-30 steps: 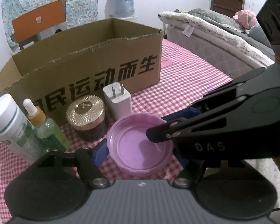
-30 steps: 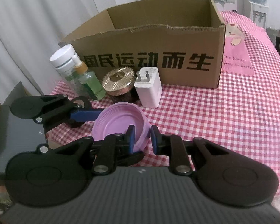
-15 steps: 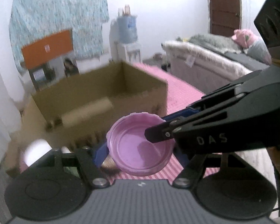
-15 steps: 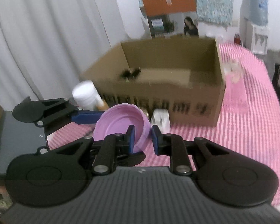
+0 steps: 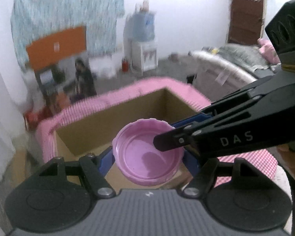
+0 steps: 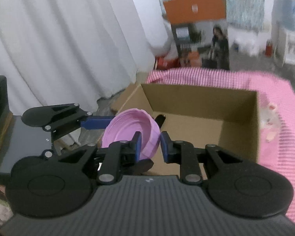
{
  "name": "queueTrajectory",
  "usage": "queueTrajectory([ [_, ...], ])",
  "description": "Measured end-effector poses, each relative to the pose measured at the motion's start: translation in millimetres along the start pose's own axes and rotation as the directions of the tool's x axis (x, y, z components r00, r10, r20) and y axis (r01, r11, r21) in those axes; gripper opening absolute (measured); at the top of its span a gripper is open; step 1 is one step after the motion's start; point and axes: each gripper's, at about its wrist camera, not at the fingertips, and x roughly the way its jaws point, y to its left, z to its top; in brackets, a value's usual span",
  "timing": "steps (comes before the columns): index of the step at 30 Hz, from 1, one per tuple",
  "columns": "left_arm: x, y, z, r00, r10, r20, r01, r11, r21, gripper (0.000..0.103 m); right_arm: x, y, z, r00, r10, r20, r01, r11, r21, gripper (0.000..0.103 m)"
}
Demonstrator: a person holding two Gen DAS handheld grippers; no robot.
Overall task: Organize rigid objects
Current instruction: 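Carry the pink lid into the box and open the right gripper, then withdraw the right gripper from the box toward the black tape roll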
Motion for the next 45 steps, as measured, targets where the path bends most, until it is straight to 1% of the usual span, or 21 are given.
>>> queueTrajectory([
  [3,35.0,24.5,2.6,0.995,-0.023,-0.101,0.019,0.999,-0.041,0.075,43.0,-14.3,17.6,0.994,0.025,-0.103,-0.019,0.998,0.063,0.021],
  [6,68.3,42.2,-2.0,0.979,-0.047,-0.196,0.032,0.996,-0.078,0.075,84.1,-30.5,24.8,0.977,0.05,-0.205,-0.026,0.993,0.119,0.021],
  [10,99.9,62.7,-7.5,0.949,-0.082,-0.306,0.047,0.992,-0.12,0.075,127.7,-42.2,24.2,0.946,0.078,-0.315,-0.028,0.987,0.16,0.021],
  [13,116.4,71.2,-8.8,0.925,-0.095,-0.369,0.05,0.99,-0.13,0.075,149.7,-44.4,22.9,0.924,0.091,-0.372,-0.027,0.985,0.172,0.021],
  [17,128.1,71.5,-5.4,0.902,-0.076,-0.426,0.043,0.995,-0.088,0.075,171.0,-54.8,22.0,0.895,0.136,-0.425,-0.051,0.977,0.206,0.021],
  [20,135.5,73.2,-7.4,0.88,-0.09,-0.466,0.054,0.994,-0.091,0.076,183.0,-54.6,19.2,0.875,0.147,-0.461,-0.057,0.977,0.204,0.023],
  [22,136.7,73.5,-9.0,0.871,-0.1,-0.481,0.06,0.993,-0.098,0.076,191.9,-55.7,18.5,0.861,0.155,-0.484,-0.06,0.977,0.207,0.023],
  [26,135.0,72.9,-9.5,0.871,-0.116,-0.478,0.072,0.991,-0.11,0.079,199.5,-59.5,13.4,0.843,0.166,-0.512,-0.059,0.974,0.219,0.025],
  [28,135.3,71.7,-9.4,0.867,-0.12,-0.483,0.074,0.991,-0.113,0.08,202.9,-60.7,11.5,0.83,0.173,-0.531,-0.057,0.972,0.227,0.026],
  [30,133.9,70.1,-8.5,0.869,-0.116,-0.482,0.071,0.991,-0.11,0.08,208.4,-61.5,9.8,0.818,0.177,-0.547,-0.053,0.971,0.235,0.029],
  [31,132.0,70.1,-7.9,0.872,-0.114,-0.477,0.069,0.991,-0.112,0.08,209.1,-61.6,9.8,0.818,0.174,-0.549,-0.05,0.971,0.233,0.031],
  [32,129.9,70.0,-7.3,0.875,-0.115,-0.471,0.068,0.991,-0.115,0.08,211.7,-61.2,10.3,0.82,0.168,-0.547,-0.046,0.972,0.229,0.036],
  [33,126.9,70.1,-6.2,0.88,-0.112,-0.461,0.066,0.991,-0.116,0.08,210.2,-61.3,11.0,0.824,0.164,-0.543,-0.043,0.973,0.227,0.044],
  [34,121.7,69.9,-4.6,0.889,-0.104,-0.446,0.061,0.992,-0.111,0.08,207.6,-62.1,11.9,0.832,0.161,-0.531,-0.043,0.973,0.227,0.048],
  [35,117.4,70.0,-3.1,0.896,-0.098,-0.432,0.058,0.993,-0.106,0.08,202.3,-63.0,14.0,0.843,0.158,-0.514,-0.047,0.974,0.224,0.052],
  [39,86.3,70.0,3.2,0.936,-0.082,-0.342,0.049,0.993,-0.104,0.085,166.2,-64.7,24.5,0.896,0.158,-0.414,-0.067,0.972,0.226,0.057],
  [40,75.0,69.7,4.6,0.947,-0.08,-0.311,0.05,0.993,-0.106,0.086,150.8,-64.1,26.8,0.915,0.16,-0.371,-0.079,0.971,0.224,0.059],
  [42,55.5,68.9,6.6,0.963,-0.072,-0.261,0.045,0.993,-0.109,0.086,122.9,-62.7,28.2,0.943,0.16,-0.293,-0.098,0.971,0.216,0.064],
  [43,42.2,67.5,6.6,0.971,-0.067,-0.227,0.043,0.993,-0.11,0.088,104.0,-61.0,26.7,0.957,0.162,-0.241,-0.111,0.971,0.211,0.065],
  [45,21.8,62.7,6.9,0.983,-0.058,-0.174,0.041,0.994,-0.103,0.089,72.1,-57.3,20.7,0.975,0.163,-0.153,-0.13,0.971,0.202,0.068],
])
